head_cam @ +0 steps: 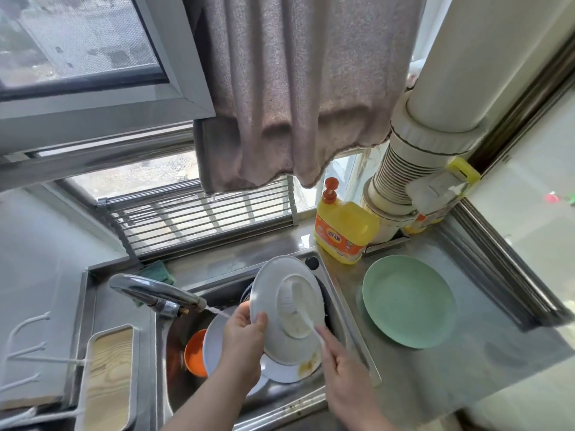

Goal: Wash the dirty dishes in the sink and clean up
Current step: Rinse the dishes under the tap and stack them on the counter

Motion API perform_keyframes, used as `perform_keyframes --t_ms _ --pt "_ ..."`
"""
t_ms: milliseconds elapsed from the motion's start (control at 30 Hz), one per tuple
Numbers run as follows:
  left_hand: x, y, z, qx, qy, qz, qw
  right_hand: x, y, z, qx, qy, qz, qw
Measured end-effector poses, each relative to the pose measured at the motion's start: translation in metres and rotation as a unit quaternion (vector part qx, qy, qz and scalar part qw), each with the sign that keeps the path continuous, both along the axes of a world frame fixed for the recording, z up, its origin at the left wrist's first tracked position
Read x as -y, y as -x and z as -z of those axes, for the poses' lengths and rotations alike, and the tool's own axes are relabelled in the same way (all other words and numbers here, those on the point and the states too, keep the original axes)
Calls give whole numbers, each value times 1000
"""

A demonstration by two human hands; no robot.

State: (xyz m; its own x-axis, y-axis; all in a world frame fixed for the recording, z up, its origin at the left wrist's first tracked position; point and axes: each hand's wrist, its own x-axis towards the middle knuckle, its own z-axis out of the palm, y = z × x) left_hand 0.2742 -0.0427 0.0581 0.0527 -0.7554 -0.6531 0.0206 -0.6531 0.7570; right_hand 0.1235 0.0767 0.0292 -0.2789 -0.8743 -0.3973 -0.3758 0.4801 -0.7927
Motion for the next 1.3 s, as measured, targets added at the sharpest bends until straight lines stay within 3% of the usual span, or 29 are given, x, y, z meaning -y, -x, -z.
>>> perform_keyframes --t_ms 167,267,400,533,700,833,1000,1200,1300 --pt "6 -4 3 -9 -18 -43 999 -17 29 13 -43 -68 -32 996" --pt "2 3 2 -11 -33 -36 999 -6 16 12 -16 -16 -56 998" --pt "0 4 -4 -32 -37 -50 998 4 39 23 -73 -43 -27 996" --pt "8 -1 -3 -11 -30 -53 998 -17 11 16 -30 -39 -77 996" --pt "4 2 -12 6 -19 -30 999 5 28 32 -54 -48 -24 997" --pt "9 -4 -10 7 -19 -42 999 -9 -1 6 12 -38 -63 997" --pt "8 -2 -15 -20 -32 -50 998 18 13 13 -7 -13 15 1000" --pt "9 -5 -18 -11 -29 -35 999 -4 -11 -5 37 -25 -17 999" --pt "-6 -5 -19 -12 -26 -7 1000 28 5 -5 88 8 103 991"
